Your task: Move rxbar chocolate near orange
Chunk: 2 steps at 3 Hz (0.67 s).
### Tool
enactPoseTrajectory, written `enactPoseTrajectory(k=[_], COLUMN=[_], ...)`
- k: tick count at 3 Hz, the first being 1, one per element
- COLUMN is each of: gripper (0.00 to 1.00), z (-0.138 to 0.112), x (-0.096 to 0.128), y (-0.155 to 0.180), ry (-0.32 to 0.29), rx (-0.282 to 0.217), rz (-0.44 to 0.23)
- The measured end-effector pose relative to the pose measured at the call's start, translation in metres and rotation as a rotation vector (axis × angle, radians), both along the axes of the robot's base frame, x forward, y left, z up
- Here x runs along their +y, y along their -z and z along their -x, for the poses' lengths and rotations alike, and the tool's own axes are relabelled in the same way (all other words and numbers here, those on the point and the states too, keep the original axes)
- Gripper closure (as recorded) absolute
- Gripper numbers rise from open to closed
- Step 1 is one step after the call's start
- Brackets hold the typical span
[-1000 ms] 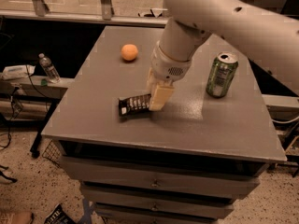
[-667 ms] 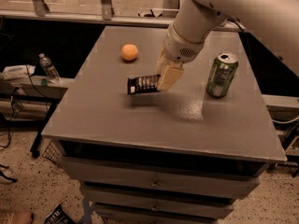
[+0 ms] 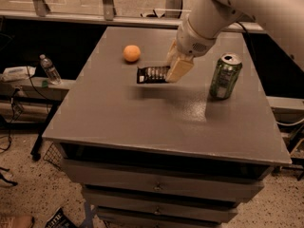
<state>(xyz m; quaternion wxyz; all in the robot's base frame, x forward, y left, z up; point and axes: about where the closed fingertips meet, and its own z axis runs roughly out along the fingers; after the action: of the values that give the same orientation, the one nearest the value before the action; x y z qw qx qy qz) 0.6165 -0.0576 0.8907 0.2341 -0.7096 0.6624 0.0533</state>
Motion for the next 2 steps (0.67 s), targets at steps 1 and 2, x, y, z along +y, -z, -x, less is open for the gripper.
enactPoseTrajectory(k=[1, 2], gripper=[1.00, 1.00], z=[-0.038, -0.074], x=[-0.013, -0.017], y=[-0.002, 0.001], ry=[0.034, 0.079], rx=[-0.037, -0.053], rz=[-0.038, -0.034])
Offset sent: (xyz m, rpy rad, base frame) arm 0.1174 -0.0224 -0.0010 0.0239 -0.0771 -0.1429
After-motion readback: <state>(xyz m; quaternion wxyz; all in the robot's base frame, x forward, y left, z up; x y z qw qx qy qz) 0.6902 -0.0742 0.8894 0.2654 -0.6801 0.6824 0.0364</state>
